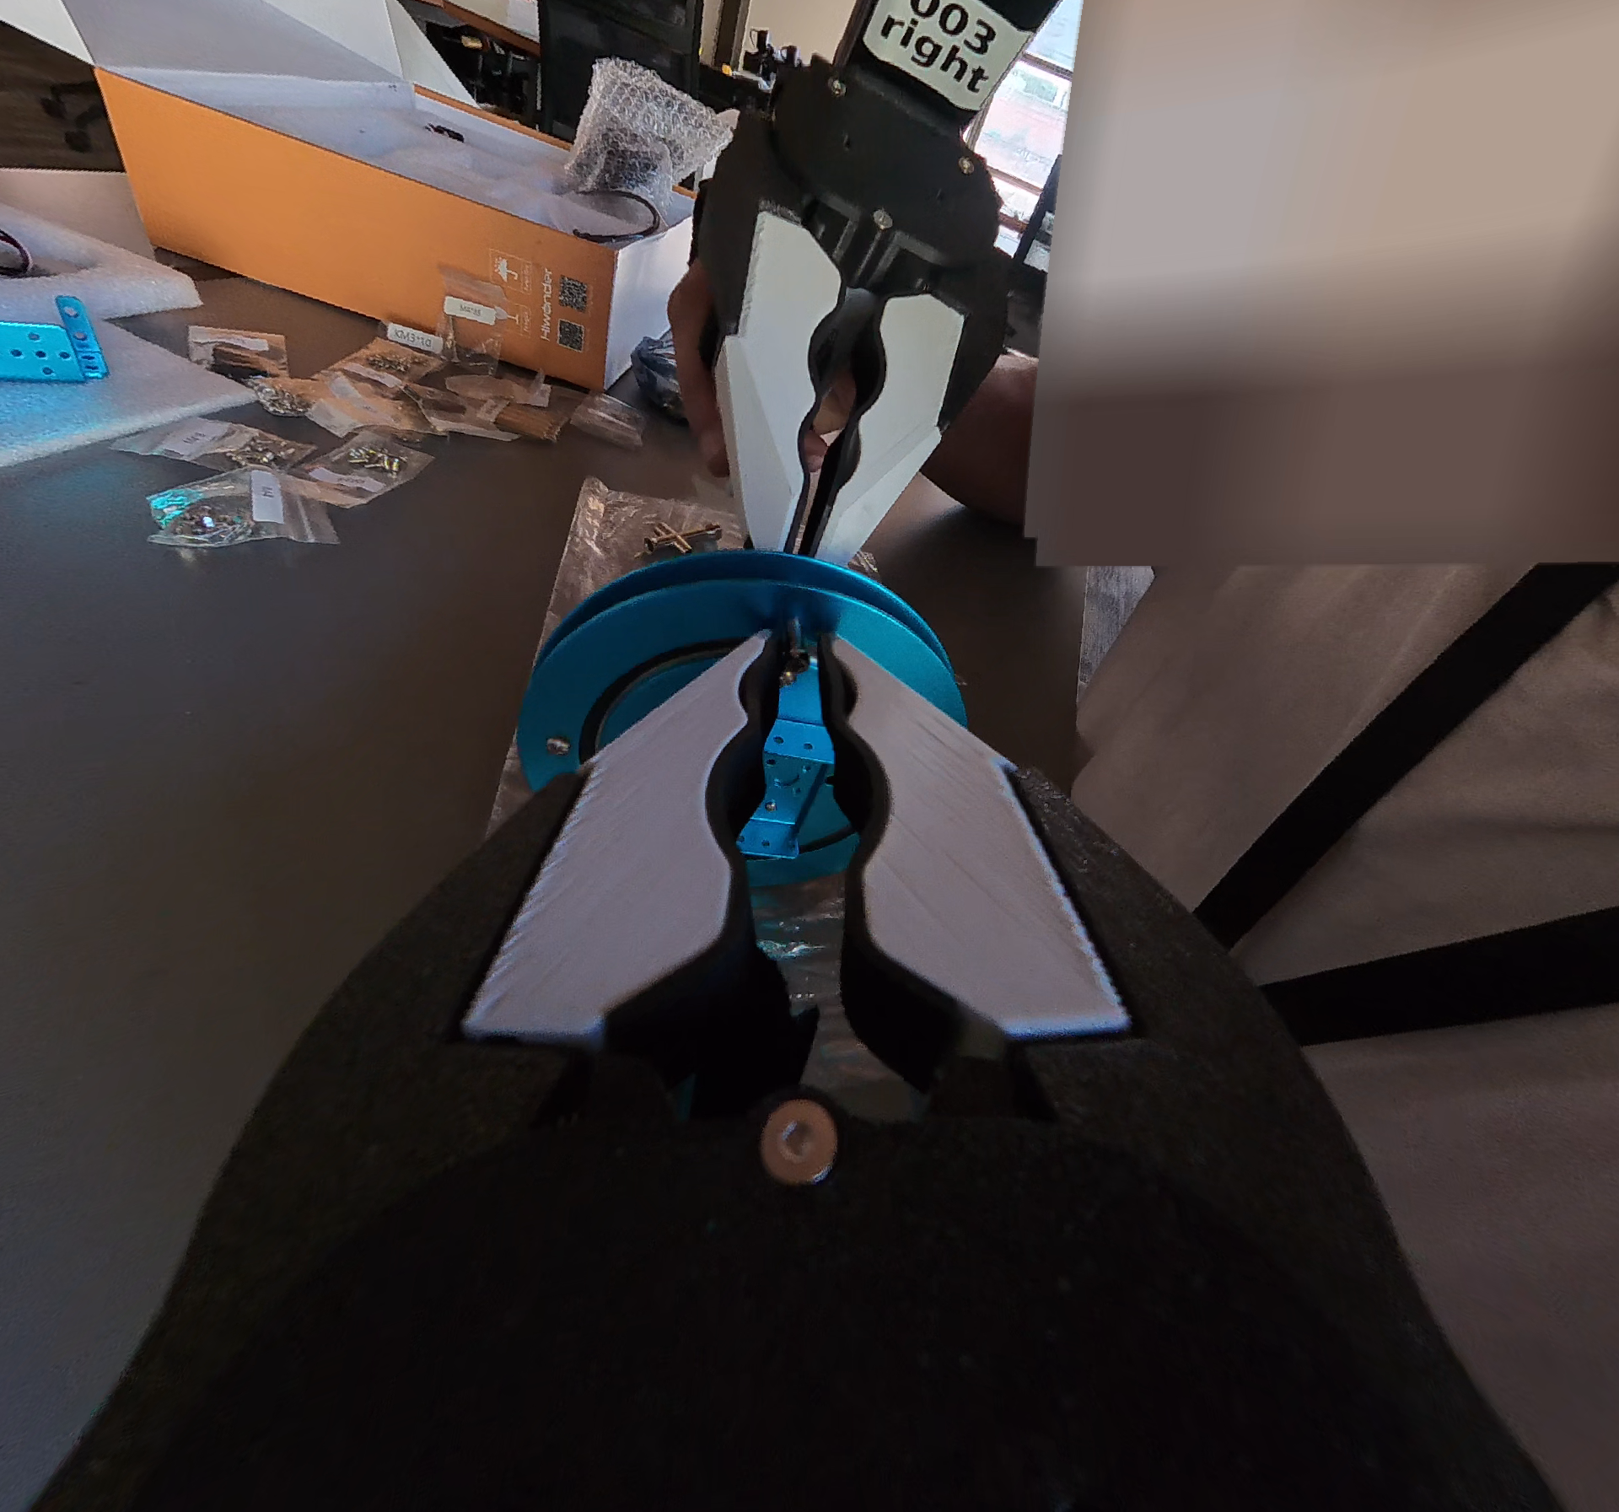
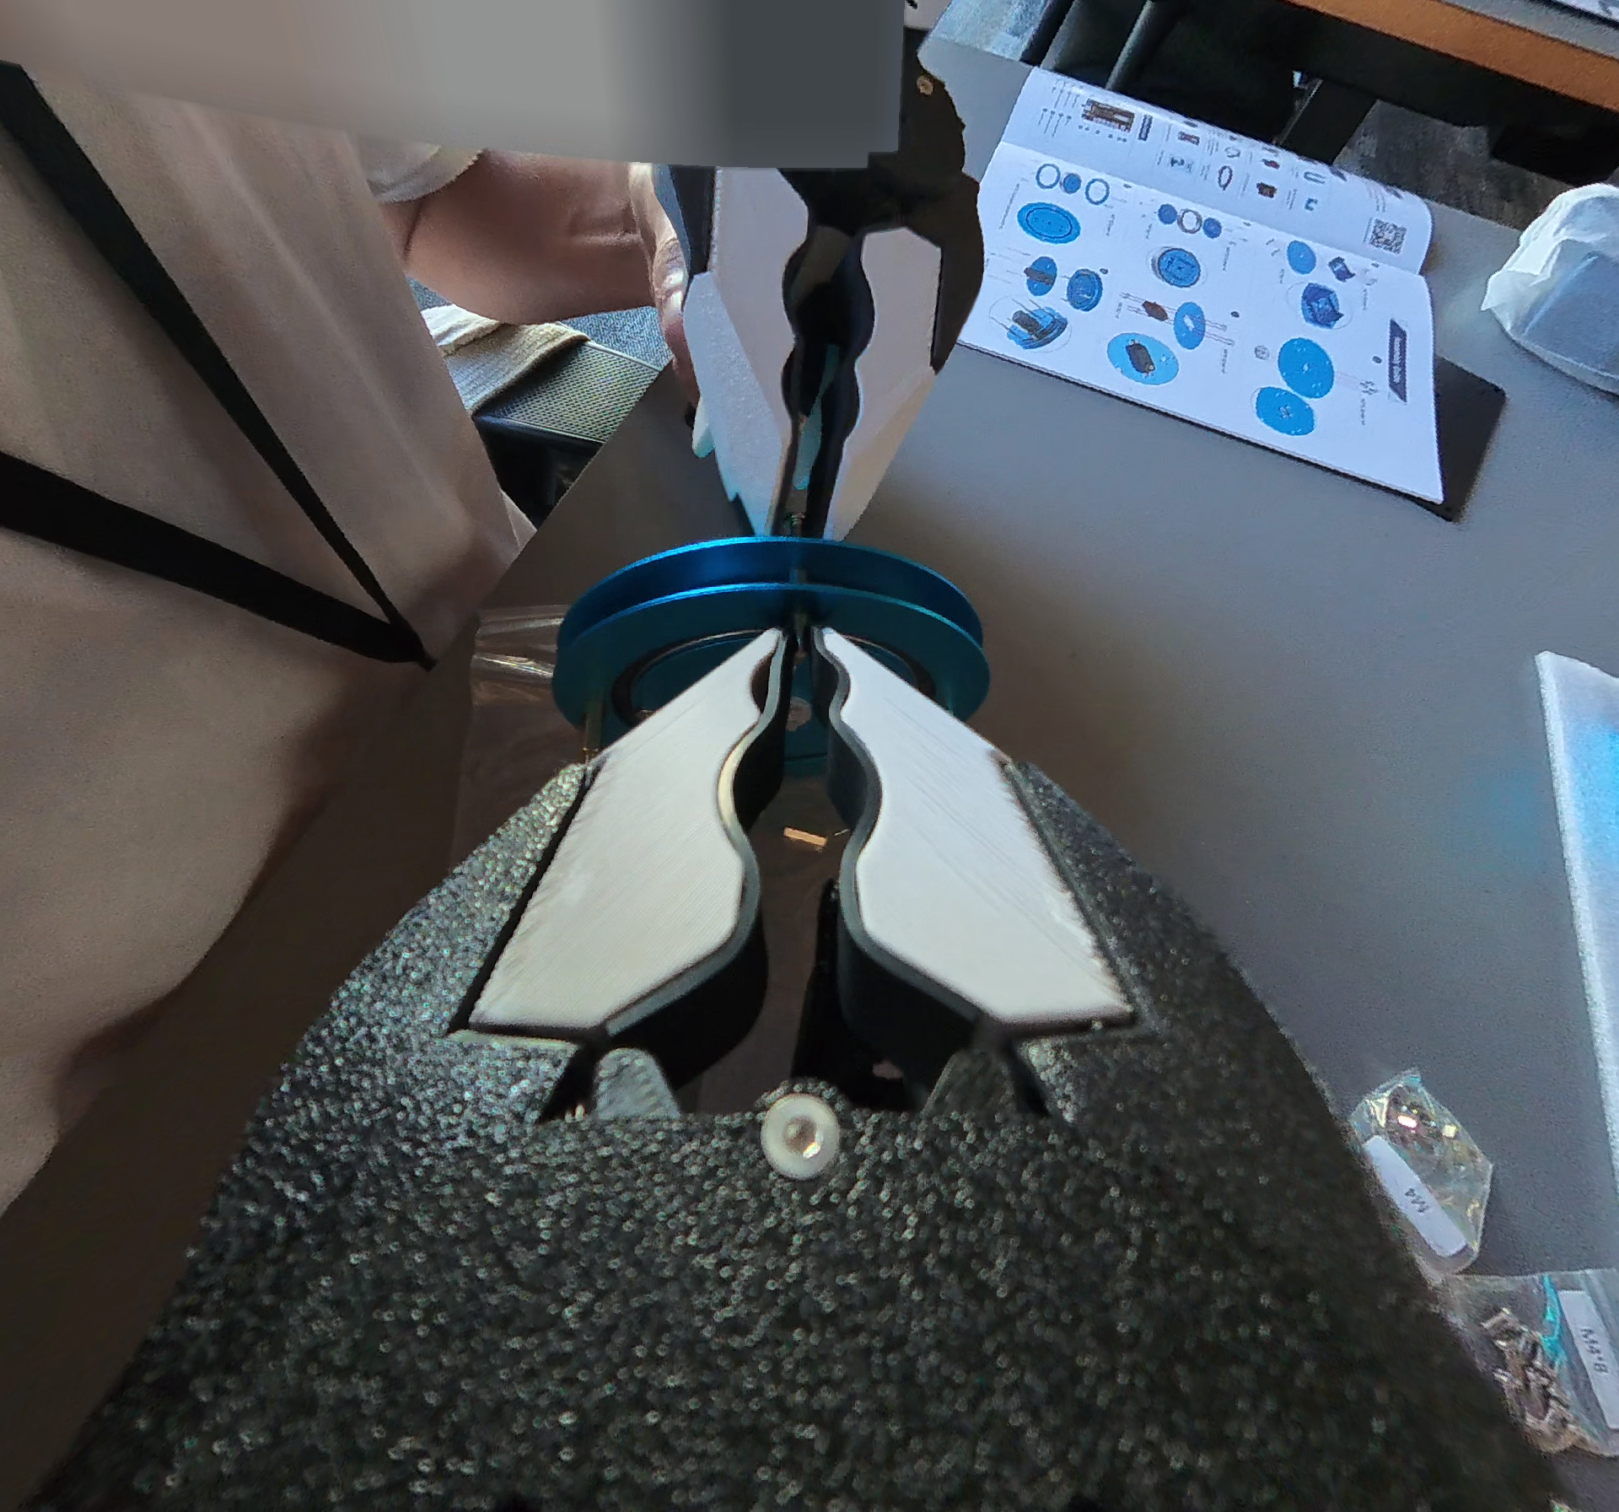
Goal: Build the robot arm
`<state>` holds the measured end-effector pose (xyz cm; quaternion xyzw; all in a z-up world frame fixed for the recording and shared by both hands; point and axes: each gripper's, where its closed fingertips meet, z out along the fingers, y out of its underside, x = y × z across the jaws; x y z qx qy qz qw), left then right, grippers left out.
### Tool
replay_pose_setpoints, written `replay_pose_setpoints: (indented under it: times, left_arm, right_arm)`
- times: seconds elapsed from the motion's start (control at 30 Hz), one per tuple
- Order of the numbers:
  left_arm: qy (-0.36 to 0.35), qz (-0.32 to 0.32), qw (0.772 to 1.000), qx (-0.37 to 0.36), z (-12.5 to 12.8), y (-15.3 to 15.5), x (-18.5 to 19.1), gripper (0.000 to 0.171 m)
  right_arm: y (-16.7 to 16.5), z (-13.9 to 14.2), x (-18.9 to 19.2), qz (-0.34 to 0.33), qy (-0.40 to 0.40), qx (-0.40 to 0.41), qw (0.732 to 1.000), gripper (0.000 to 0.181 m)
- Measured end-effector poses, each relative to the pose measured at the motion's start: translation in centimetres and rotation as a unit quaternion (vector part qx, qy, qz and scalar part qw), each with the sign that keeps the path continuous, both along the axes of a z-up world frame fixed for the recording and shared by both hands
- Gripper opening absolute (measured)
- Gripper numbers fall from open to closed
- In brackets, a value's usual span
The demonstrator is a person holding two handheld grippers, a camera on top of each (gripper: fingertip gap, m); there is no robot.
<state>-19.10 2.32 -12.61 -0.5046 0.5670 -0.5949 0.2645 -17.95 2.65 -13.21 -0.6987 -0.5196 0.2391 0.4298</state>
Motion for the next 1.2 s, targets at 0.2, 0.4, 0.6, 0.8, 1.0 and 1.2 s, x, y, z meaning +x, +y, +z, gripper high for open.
replay_pose_setpoints:
  times: [0.2, 0.4, 0.6, 0.8, 1.0, 1.2]
  left_arm:
    - [-0.010, 0.005, 1.000, 0.026, -0.2, 0.0, 0.1, 0.004]
    - [-0.023, 0.010, 1.000, 0.008, 0.1, 0.2, 0.3, 0.005]
    - [-0.025, 0.003, 0.999, 0.037, 0.1, -0.1, 0.1, 0.004]
    - [-0.036, -0.004, 0.999, 0.035, 0.1, 0.1, 0.2, 0.004]
    - [-0.056, -0.038, 0.997, 0.033, 0.1, 0.1, -0.4, 0.004]
    - [-0.067, -0.059, 0.996, 0.031, 0.3, 0.1, -1.2, 0.004]
  right_arm:
    - [0.0, 0.0, 0.0, 0.004, 0.009, -0.009, 1.000, 0.003]
    - [0.1, 0.0, 0.1, 0.001, 0.006, -0.006, 1.000, 0.003]
    - [-0.1, 0.0, -0.1, 0.005, 0.006, -0.008, 1.000, 0.003]
    - [-0.9, -1.0, 2.2, 0.004, -0.024, -0.035, 0.999, 0.028]
    - [-1.0, -7.3, 3.6, 0.005, -0.117, -0.047, 0.992, 0.032]
    - [0.1, -8.5, 2.0, 0.095, -0.112, -0.026, 0.989, 0.028]
